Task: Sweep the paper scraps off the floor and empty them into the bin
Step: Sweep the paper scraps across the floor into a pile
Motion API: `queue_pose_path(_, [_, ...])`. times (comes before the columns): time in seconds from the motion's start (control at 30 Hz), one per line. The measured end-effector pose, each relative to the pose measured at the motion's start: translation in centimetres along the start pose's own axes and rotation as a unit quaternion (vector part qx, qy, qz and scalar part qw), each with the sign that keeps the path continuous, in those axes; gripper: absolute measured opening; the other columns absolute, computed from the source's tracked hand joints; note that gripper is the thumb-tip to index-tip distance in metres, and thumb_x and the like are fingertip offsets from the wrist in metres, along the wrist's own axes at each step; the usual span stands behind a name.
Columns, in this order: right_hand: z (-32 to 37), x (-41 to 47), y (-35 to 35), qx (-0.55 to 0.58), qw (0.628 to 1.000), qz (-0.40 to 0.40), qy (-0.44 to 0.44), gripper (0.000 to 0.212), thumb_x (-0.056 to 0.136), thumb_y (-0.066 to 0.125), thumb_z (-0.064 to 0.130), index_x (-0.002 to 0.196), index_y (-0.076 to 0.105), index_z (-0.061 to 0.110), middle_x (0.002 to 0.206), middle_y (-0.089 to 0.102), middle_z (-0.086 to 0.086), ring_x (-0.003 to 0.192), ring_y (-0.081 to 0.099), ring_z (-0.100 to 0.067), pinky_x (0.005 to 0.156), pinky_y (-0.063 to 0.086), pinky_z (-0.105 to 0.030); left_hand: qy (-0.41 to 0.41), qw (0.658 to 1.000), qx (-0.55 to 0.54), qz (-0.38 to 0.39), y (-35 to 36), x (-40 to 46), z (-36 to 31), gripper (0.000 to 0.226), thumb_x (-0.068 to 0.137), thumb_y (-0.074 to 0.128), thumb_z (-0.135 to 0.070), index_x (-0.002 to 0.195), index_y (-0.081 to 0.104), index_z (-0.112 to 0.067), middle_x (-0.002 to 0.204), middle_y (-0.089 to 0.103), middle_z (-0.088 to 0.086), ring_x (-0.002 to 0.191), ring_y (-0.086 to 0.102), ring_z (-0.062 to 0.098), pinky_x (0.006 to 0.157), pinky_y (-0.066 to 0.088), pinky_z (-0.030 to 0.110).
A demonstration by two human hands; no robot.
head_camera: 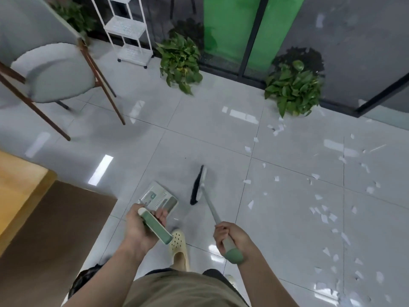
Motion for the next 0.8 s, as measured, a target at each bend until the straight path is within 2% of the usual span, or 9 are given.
queue_pose_path(0.07, [1.7,-0.6,-1.7,0.032,0.998,-0.019,-0.047,0.036,0.065,0.064,-0.018,0.069,0.044,0.012,0.046,0.037,0.001,0.029,0.038,-0.011,0.027,0.036,-0.020,-0.049,0.998,0.011,0.035,0.8,1.5,-0.3,0.020,0.084,0.055,-0.030,0.092,0.059,-0.011,0.073,0.063,0.005,0.053,0.055,0.014,0.047,0.047,0.022])
queue_pose_path(0.1, [2.5,-1.1,-2.7,0.046,0.996,-0.033,-0.068,0.043,0.057,0.067,-0.022,0.067,0.044,0.012,0.045,0.036,0.002,0.028,0.037,-0.011,0.026,0.036,-0.020,-0.072,0.996,0.027,0.047,1.2,2.2,-0.4,0.022,0.085,0.054,-0.030,0.095,0.060,-0.012,0.067,0.059,0.001,0.048,0.049,0.011,0.044,0.043,0.021])
queue_pose_path(0.13, [3.2,-1.7,-3.6,0.054,0.993,-0.051,-0.087,0.044,0.057,0.066,-0.022,0.067,0.041,0.013,0.044,0.035,0.002,0.028,0.037,-0.011,0.026,0.035,-0.020,-0.092,0.993,0.050,0.048,1.5,3.0,-0.4,0.021,0.086,0.054,-0.031,0.092,0.060,-0.012,0.060,0.052,-0.004,0.043,0.043,0.009,0.042,0.040,0.020])
queue_pose_path(0.27, [6.1,-3.6,-5.8,0.039,0.965,-0.183,-0.182,0.028,0.091,0.041,-0.003,0.070,0.035,0.015,0.039,0.035,0.000,0.026,0.035,-0.011,0.027,0.032,-0.016,-0.095,0.984,0.150,-0.007,2.9,5.3,-0.2,0.014,0.085,0.052,-0.033,0.079,0.050,-0.021,0.047,0.032,-0.011,0.031,0.027,0.006,0.033,0.026,0.014])
queue_pose_path(0.37, [7.9,-4.3,-5.4,0.000,0.940,-0.237,-0.247,0.032,0.093,0.037,-0.003,0.065,0.036,0.013,0.040,0.037,-0.002,0.027,0.036,-0.012,0.032,0.034,-0.015,-0.068,0.981,0.174,-0.049,4.5,5.8,0.3,0.012,0.083,0.048,-0.032,0.076,0.046,-0.021,0.045,0.030,-0.011,0.030,0.023,0.007,0.033,0.023,0.014])
queue_pose_path(0.5, [9.4,-5.1,-2.9,0.036,0.943,-0.190,-0.271,0.029,0.094,0.042,-0.004,0.070,0.042,0.012,0.054,0.037,-0.003,0.030,0.038,-0.012,0.034,0.038,-0.016,-0.060,0.968,0.229,-0.080,7.3,6.3,1.8,0.016,0.079,0.047,-0.034,0.074,0.034,-0.025,0.043,0.026,-0.009,0.029,0.021,0.012,0.039,0.024,0.019])
queue_pose_path(0.57, [10.5,-5.3,-1.4,0.053,0.950,-0.153,-0.266,0.022,0.096,0.047,-0.003,0.077,0.047,0.009,0.051,0.037,-0.003,0.031,0.038,-0.011,0.033,0.039,-0.018,-0.056,0.961,0.258,-0.085,9.0,6.7,3.1,0.018,0.081,0.047,-0.033,0.073,0.033,-0.026,0.043,0.026,-0.008,0.029,0.021,0.012,0.044,0.023,0.023])
queue_pose_path(0.7, [14.7,-4.8,1.2,0.074,0.971,-0.067,-0.216,0.029,0.093,0.044,-0.005,0.071,0.041,0.013,0.045,0.033,0.000,0.030,0.034,-0.009,0.029,0.034,-0.017,-0.041,0.952,0.291,-0.087,12.6,7.2,5.4,0.022,0.088,0.048,-0.034,0.071,0.038,-0.024,0.043,0.030,-0.009,0.030,0.023,0.009,0.038,0.022,0.019])
queue_pose_path(0.8, [18.7,-4.1,2.8,0.064,0.987,-0.013,-0.149,0.031,0.091,0.046,-0.004,0.067,0.040,0.014,0.045,0.032,0.002,0.029,0.034,-0.008,0.027,0.032,-0.016,-0.011,0.953,0.290,-0.084,15.8,7.8,6.4,0.015,0.091,0.045,-0.029,0.078,0.046,-0.022,0.042,0.031,-0.009,0.029,0.024,0.007,0.036,0.023,0.015])
Point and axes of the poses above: each hand's wrist, its own x-axis towards the middle knuckle, its own y-axis out of the palm, z = x × y, the point moved 4 cm from there along x, towards the middle knuckle
